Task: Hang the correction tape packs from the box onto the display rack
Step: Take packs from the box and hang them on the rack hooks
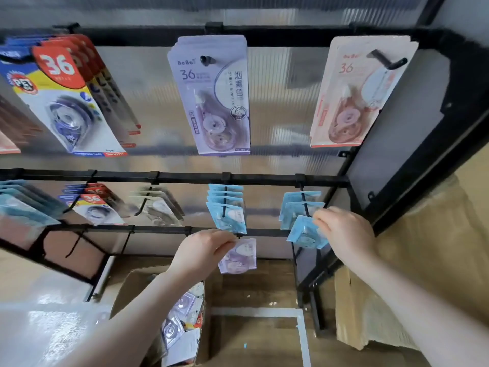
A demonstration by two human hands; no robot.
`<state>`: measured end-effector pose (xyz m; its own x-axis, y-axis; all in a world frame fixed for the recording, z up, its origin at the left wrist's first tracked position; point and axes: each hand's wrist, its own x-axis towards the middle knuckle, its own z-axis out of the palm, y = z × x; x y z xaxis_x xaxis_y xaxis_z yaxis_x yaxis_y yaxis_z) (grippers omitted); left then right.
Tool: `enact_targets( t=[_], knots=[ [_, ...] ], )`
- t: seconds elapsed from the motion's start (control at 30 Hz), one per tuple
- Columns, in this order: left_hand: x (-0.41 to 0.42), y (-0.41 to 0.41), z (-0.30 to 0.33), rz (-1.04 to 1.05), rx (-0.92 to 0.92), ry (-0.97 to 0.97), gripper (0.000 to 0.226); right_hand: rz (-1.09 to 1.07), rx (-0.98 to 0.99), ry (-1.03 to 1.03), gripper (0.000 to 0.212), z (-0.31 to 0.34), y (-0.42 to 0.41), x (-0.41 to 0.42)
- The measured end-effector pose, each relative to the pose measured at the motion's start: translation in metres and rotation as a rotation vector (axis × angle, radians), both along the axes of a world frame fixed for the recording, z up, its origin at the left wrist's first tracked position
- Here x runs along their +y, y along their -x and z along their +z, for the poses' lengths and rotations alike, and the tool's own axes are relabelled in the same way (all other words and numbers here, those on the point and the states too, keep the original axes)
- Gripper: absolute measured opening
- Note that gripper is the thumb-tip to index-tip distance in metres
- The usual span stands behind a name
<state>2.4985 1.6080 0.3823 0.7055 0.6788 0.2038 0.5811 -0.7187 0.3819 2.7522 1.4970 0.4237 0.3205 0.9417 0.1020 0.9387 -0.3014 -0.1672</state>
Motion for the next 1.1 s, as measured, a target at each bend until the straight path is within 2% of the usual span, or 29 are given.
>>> enact_targets(
  t=[0.2, 0.43, 0.57, 0.73, 1.1],
  knots=[
    [0.011, 0.008, -0.001, 0.027, 0.008, -0.006, 0.019, -0.011, 0.064, 0.085, 0.027, -0.011, -0.008, 0.024],
    [0.018, 0.014, -0.002, 0.024, 0.023, -0.007, 0.018, 0.125, -0.074, 0.197, 0.026, -0.012, -0.004, 0.027],
    [0.023, 0.013, -0.003, 0.025, 0.026, -0.024, 0.019, 0.171, -0.082, 0.251, 0.033, -0.008, -0.007, 0.029],
    [0.024, 0.014, -0.004, 0.013, 0.037, -0.041, 0.021, 0.161, -0.054, 0.264, 0.024, -0.010, -0.008, 0.031],
    [0.020, 0.012, 0.003, 0.016, 0.026, -0.083, 0.022, 0.090, -0.213, 0.279, 0.037, -0.017, 0.000, 0.043]
  ],
)
